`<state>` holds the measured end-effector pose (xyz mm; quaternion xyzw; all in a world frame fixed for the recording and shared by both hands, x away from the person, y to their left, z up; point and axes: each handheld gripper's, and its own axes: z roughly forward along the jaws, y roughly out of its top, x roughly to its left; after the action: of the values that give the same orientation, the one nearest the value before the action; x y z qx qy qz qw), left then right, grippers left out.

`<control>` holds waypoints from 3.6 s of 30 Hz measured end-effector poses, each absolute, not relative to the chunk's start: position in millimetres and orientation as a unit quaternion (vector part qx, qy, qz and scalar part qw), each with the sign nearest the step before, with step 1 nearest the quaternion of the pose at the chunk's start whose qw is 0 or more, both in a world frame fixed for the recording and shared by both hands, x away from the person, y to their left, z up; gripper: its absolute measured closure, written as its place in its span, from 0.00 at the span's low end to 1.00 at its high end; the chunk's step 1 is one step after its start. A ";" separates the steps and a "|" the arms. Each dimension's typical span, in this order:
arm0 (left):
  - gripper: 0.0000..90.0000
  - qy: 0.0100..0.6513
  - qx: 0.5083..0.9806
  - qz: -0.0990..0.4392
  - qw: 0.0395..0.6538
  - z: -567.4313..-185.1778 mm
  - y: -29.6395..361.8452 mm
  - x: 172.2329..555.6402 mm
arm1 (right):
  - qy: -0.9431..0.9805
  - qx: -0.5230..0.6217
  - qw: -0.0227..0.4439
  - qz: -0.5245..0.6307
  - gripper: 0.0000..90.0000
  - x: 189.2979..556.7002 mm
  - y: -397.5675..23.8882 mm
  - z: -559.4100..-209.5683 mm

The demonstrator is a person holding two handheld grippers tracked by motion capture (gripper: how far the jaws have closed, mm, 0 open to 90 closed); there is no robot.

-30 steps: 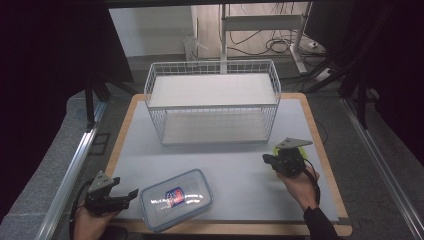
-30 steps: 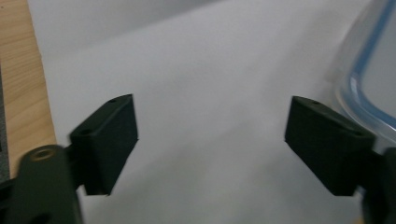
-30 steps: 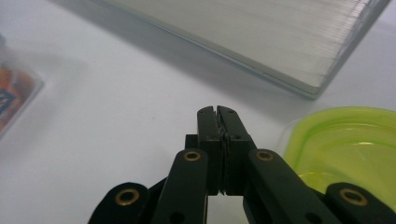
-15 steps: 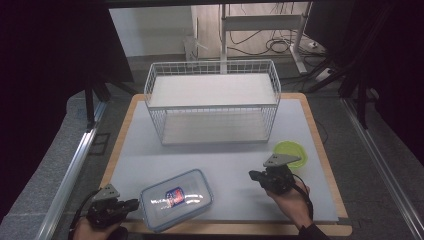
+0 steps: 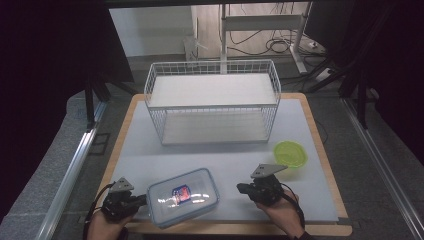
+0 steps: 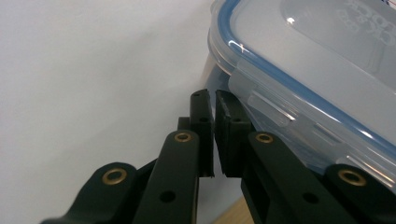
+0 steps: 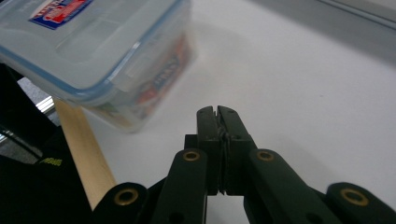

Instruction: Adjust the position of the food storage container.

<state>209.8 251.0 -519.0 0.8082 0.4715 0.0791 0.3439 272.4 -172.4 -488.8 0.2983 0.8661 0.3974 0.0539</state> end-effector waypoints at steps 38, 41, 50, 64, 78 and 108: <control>0.98 0.431 0.826 0.079 0.355 -510.9 185.1 244.1 | 0.869 0.333 0.066 0.359 1.00 258.8 -180.5 -498.0; 0.99 0.435 0.824 0.079 0.355 -511.0 182.2 247.8 | 0.867 0.339 0.068 0.359 1.00 260.0 -182.0 -497.8; 1.00 0.440 0.822 0.085 0.351 -510.5 171.0 258.1 | 0.861 0.357 0.090 0.351 1.00 268.1 -185.3 -496.8; 1.00 0.445 0.817 0.094 0.354 -510.4 157.3 291.1 | 0.846 0.386 0.119 0.348 1.00 299.0 -190.6 -497.2; 0.78 0.412 0.827 0.136 0.357 -506.6 166.6 287.2 | 0.844 0.379 0.137 0.355 0.93 305.0 -201.6 -493.8; 0.08 0.381 0.815 0.194 0.391 -522.2 203.3 240.8 | 0.847 0.348 0.132 0.380 0.37 275.6 -231.0 -492.9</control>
<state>240.8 203.3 -522.2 0.8146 0.3812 0.1945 0.3914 275.6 -231.0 -492.9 0.3476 0.8471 0.3798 0.1317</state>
